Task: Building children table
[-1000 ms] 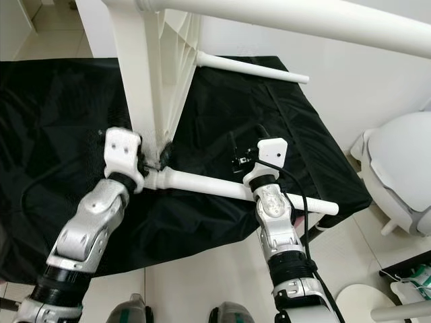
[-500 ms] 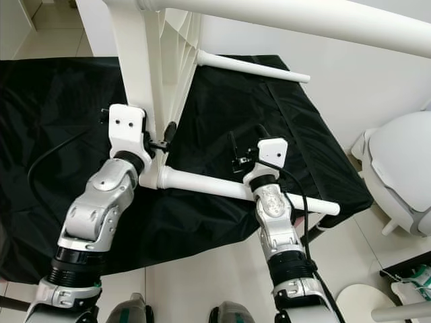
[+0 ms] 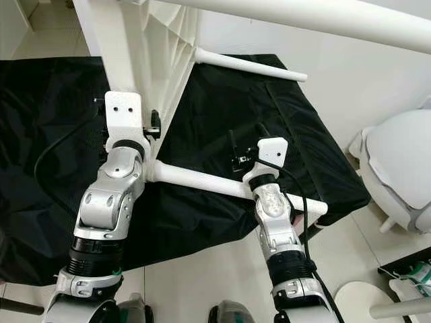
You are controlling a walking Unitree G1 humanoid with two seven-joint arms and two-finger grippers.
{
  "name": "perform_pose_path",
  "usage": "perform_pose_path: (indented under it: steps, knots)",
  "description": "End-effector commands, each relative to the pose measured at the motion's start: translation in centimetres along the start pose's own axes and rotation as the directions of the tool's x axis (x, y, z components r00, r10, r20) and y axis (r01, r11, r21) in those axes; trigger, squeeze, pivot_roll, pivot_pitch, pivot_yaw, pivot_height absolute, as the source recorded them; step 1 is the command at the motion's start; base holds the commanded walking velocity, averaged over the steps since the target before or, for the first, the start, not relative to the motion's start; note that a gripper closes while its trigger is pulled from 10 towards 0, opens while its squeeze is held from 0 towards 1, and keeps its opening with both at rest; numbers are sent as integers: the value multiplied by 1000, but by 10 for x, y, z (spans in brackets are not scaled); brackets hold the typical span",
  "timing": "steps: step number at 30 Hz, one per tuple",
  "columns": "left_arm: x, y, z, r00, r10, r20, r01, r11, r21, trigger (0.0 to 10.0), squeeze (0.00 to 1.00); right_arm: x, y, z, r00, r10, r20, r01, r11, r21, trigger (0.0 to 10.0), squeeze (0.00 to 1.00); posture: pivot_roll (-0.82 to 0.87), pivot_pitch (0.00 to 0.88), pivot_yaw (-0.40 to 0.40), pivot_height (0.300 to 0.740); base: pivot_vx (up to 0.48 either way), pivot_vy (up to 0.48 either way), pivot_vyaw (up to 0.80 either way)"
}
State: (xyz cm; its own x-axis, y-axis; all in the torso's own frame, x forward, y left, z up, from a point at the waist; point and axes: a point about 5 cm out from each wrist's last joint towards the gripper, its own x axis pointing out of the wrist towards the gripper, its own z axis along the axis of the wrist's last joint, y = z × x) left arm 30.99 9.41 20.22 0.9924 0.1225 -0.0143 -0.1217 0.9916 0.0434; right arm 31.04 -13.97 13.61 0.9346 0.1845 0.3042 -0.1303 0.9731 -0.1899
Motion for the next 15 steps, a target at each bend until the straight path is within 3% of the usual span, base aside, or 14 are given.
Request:
perform_pose_path:
  steps: [1,12,13,14,15]
  knots:
    - [-1,10,1,981,196,-2,-196,980,10,0,0,-2,-1,-1,1000,-7,-9,7,1000,-9,10000,0,11,10,-19,740,0,0,0]
    - [-3,11,4,986,165,34,-166,986,29,0,0,-3,-1,-1,1000,-15,-12,15,1000,-11,10000,0,13,11,-17,740,0,0,0]
    - [-3,14,3,986,163,33,-164,986,36,4392,0,-3,-1,-1,1000,-15,-13,15,1000,-12,10000,0,13,10,-17,740,0,0,0]
    - [-3,14,3,986,163,33,-164,986,36,4392,0,-3,-1,-1,1000,-15,-13,15,1000,-12,10000,0,13,10,-17,740,0,0,0]
    - [-3,25,2,983,179,42,-182,980,75,10000,0,-3,-1,-1,1000,-15,-14,15,1000,-12,10000,0,18,10,-18,740,0,0,0]
